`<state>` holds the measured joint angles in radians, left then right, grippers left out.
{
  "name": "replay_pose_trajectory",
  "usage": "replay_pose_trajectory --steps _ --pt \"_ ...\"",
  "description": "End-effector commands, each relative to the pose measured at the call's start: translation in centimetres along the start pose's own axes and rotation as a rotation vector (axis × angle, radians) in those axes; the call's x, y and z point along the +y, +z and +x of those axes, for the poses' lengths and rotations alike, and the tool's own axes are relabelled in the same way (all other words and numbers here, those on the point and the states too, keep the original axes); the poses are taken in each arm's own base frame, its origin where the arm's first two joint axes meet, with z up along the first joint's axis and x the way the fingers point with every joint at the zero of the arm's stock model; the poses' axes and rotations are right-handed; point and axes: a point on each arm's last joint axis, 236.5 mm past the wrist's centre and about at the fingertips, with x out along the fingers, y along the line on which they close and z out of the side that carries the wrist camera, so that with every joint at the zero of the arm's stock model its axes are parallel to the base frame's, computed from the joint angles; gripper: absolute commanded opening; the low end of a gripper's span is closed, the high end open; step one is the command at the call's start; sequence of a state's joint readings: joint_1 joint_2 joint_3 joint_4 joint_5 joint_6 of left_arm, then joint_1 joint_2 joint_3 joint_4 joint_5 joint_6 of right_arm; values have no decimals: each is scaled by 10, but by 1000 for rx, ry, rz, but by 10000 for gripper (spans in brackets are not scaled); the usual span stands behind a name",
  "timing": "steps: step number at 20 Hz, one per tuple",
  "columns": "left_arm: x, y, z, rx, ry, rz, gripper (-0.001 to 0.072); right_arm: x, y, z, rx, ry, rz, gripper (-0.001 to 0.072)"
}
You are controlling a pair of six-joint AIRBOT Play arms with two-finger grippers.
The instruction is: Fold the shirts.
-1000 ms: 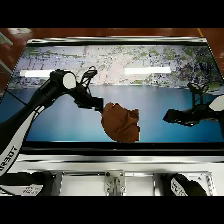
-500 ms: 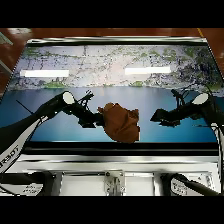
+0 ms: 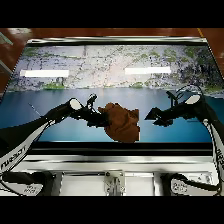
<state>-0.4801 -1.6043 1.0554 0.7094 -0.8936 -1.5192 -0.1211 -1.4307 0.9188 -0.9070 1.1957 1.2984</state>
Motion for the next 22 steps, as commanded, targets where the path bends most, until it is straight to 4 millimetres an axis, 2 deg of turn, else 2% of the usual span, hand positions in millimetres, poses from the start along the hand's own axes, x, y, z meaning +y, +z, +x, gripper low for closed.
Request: replay_pose_trajectory --steps 1,4,6,9,11,14,15,17,18,20,22 --pt "5 1 -13 8 4 46 40 14 13 28 -22 37 13 683" --pt "13 -9 -31 42 54 106 40 28 34 50 -95 81 45 678" --pt "12 -16 -38 60 68 136 40 39 47 58 -139 124 90 678" --pt "7 -17 -42 55 63 148 40 48 49 75 -146 136 104 674" --pt "5 -18 -42 53 59 150 40 51 47 86 -139 128 123 512" --pt "3 -14 -48 29 66 169 39 54 54 84 -161 129 111 56" --pt "6 -11 -54 13 91 195 39 55 60 79 -172 127 77 59" --pt "13 -2 -82 -26 193 272 38 60 79 51 -234 106 -9 58" --pt "15 5 -106 -61 256 302 37 63 89 29 -281 88 -62 58" --pt "4 26 -170 -192 344 358 38 86 111 -36 -418 64 -197 58" --pt "-36 42 -248 -386 339 420 38 130 118 -121 -586 75 -337 58"
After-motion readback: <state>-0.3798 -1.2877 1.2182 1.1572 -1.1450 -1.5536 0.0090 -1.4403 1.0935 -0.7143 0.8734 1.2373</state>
